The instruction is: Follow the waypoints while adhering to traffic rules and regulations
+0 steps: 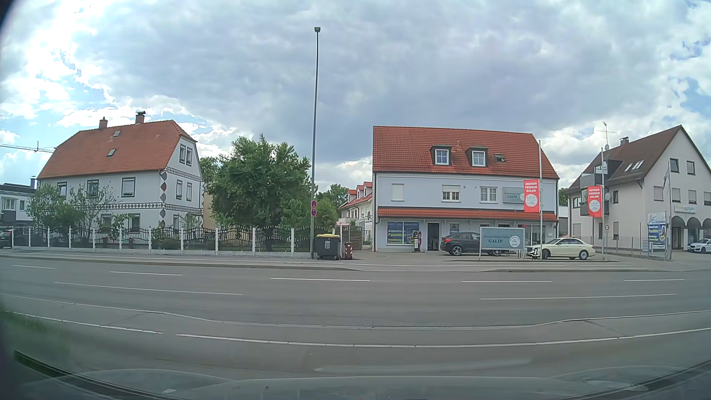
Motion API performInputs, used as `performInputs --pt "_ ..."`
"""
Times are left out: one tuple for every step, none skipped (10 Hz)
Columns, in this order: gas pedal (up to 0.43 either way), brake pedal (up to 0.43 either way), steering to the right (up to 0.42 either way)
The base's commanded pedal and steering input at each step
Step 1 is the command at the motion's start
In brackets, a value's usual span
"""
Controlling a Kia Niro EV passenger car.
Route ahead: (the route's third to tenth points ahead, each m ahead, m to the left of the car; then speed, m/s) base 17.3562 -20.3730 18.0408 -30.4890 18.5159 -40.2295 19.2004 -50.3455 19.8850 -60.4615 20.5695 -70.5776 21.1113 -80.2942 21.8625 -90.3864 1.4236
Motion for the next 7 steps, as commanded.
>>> performInputs --pt "0.0 0.25 -0.041" --pt "0.0 0.25 -0.04" --pt "0.0 0.25 -0.039" --pt "0.0 0.244 -0.039" --pt "0.0 0.244 -0.038" --pt "0.0 0.244 -0.032" --pt "0.0 0.238 -0.028"
